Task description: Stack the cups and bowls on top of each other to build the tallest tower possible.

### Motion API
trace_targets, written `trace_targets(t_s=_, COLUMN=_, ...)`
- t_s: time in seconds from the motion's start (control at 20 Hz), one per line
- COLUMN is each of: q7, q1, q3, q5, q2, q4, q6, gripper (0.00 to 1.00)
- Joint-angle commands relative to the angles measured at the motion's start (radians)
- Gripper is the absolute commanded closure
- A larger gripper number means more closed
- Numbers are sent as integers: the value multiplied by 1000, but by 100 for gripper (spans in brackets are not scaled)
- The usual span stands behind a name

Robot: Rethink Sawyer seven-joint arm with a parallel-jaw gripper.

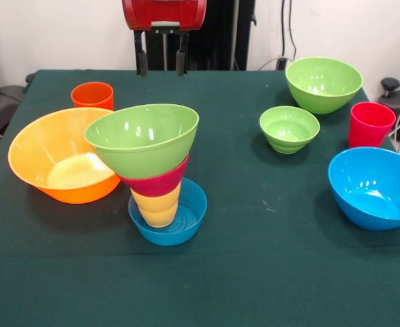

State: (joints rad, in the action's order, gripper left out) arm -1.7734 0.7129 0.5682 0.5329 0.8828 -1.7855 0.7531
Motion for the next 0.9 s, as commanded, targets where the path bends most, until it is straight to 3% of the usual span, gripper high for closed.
trace_targets(t_s=0.05, q7=-110, q1=-63, q3=-82, q5=12, q2=-3, q4=34, q6=25, gripper=0)
trace_targets(t_s=0.25, q7=-133, q1=-80, q3=-96, q5=3, q2=-17, q4=-46, q6=-32, gripper=0)
trace_targets(t_s=0.6, q7=-118, q1=-71, q3=-117, q5=-14, q2=57, q4=-239, q6=-116, gripper=0)
trace_targets(t_s=0.9, q7=-86, q1=-59, q3=-155, q5=52, q2=61, q4=-295, q6=-164, gripper=0)
